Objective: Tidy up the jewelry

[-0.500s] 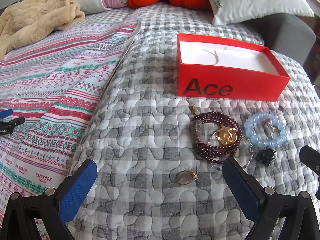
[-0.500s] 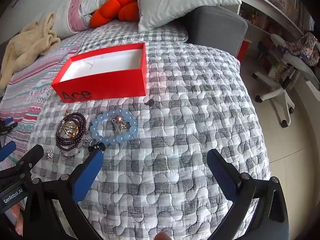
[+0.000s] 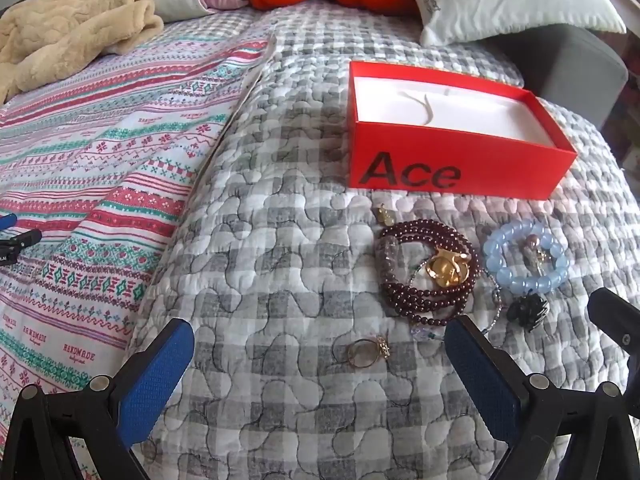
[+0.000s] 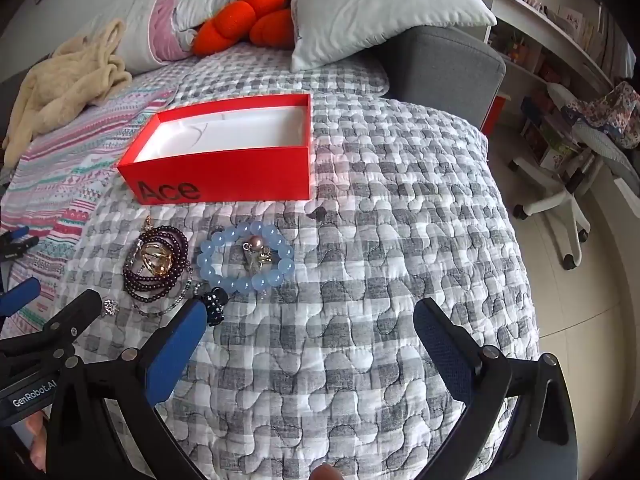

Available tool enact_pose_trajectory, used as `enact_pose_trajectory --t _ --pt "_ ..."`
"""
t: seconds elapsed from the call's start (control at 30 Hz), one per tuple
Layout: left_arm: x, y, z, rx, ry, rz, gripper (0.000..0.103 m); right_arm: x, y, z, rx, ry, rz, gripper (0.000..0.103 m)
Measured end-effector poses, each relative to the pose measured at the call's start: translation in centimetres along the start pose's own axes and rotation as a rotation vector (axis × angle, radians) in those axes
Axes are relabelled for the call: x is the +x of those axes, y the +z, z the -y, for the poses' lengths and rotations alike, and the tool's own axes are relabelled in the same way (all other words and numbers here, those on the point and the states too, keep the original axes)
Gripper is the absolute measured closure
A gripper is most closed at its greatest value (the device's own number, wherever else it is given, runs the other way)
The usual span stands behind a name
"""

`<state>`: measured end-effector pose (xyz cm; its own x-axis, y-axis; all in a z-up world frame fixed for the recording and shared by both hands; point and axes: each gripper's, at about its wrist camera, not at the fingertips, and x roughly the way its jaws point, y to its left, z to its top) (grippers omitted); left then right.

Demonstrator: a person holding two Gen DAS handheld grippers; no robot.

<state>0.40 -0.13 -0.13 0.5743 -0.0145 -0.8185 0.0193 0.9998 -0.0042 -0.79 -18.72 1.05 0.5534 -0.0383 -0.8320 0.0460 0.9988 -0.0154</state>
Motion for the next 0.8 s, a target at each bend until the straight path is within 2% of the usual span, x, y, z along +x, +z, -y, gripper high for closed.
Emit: enact_pose_trajectory --t 0.27,0.8 --pt "0.49 0.29 0.17 -0.006 -0.02 -0.011 0.0 0.01 0.05 0.08 -0.03 0.001 0.003 0.0" --pt "0.36 -0.17 0.84 0.005 -0.026 -0.013 0.0 -0.23 -0.07 0.53 -0.012 0.02 -0.008 0.0"
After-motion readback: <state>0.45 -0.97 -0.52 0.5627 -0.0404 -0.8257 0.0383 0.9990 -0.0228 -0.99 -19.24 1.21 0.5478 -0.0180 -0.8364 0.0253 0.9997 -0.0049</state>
